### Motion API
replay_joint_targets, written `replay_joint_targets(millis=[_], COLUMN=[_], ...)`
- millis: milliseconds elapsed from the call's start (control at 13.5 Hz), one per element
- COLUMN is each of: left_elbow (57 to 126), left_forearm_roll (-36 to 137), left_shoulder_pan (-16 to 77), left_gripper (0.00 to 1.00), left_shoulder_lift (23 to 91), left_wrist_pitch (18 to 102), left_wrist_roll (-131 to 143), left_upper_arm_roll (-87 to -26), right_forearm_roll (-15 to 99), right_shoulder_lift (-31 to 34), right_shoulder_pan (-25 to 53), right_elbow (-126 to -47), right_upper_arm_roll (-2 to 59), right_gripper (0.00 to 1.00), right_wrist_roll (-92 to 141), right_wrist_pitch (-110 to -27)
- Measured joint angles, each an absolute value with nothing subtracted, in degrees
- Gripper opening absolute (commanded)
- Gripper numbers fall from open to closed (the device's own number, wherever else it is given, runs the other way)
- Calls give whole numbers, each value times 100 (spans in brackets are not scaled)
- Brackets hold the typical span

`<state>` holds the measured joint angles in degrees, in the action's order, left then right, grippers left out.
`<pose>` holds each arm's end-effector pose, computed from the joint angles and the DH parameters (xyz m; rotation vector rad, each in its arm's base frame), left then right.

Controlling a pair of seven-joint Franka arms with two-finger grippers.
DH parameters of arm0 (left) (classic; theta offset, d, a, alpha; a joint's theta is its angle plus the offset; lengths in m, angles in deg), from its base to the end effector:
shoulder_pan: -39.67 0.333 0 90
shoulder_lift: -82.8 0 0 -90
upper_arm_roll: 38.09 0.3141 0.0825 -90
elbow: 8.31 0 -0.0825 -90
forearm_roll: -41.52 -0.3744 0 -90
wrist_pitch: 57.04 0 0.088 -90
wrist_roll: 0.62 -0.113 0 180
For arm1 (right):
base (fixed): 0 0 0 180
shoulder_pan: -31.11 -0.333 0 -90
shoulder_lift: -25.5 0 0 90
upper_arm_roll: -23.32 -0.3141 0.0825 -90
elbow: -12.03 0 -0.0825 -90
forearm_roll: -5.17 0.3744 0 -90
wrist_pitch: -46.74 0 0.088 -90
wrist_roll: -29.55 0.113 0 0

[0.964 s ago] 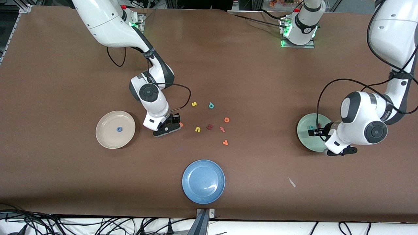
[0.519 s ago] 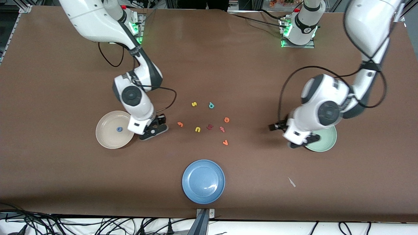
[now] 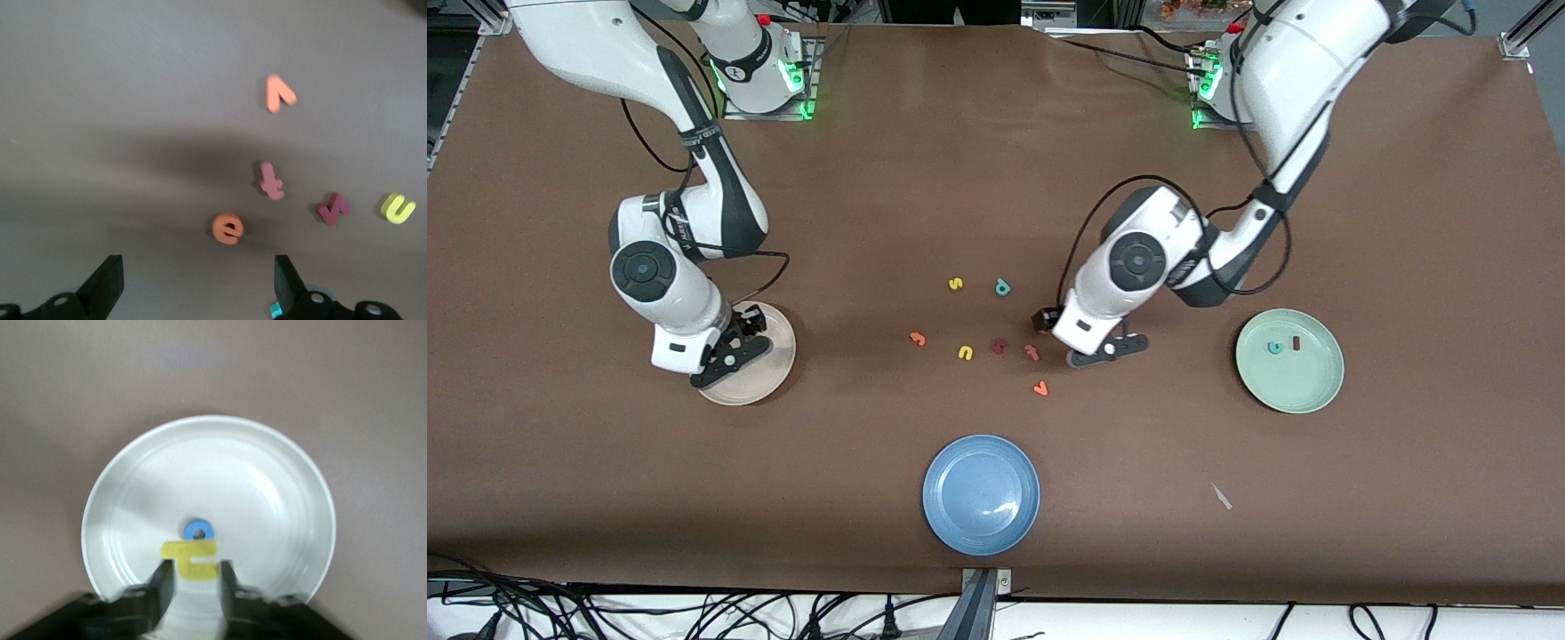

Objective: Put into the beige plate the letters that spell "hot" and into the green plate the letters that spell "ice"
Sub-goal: 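Drop the yellow letter on the beige plate while the left gripper returns, then grasp the orange letters with the right and left grippers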

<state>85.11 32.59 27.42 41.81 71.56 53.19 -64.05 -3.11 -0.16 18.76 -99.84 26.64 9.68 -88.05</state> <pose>0.5572 -0.3842 0.2300 3.0052 0.4029 -0.2159 0.5994 0.0938 0.2435 2.8789 0.9125 -0.0902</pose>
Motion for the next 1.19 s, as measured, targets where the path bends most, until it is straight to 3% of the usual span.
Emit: replay_joint_targets(millis=[371, 742, 1038, 1187], left_elbow=[8365, 7948, 7875, 7873], left_forearm_roll=[3259, 3259, 3259, 3250], left_shoulder_pan=[2101, 1936, 1905, 1903], left_gripper=[81, 79, 63, 63], left_shoulder_lift=[3883, 3535, 3494, 3484], left_wrist_pitch=[7249, 7251, 7250, 7250], left_wrist_roll=[5362, 5363, 5365, 5363], left_upper_arm_roll=[-5795, -5766, -5686, -5655], right_forearm_roll=[-24, -7, -6, -6], right_shoulder_lift=[14, 24, -333, -676], right_shoulder_pan=[1819, 1442, 771, 520], right_elbow=[-10089, -10059, -9480, -9127], right_upper_arm_roll=[2591, 2082, 2010, 1988], right_gripper=[93, 93, 93, 92], right_wrist_roll=[1256, 2946, 4235, 4590], right_wrist_pitch=[-8855, -8939, -8980, -9101])
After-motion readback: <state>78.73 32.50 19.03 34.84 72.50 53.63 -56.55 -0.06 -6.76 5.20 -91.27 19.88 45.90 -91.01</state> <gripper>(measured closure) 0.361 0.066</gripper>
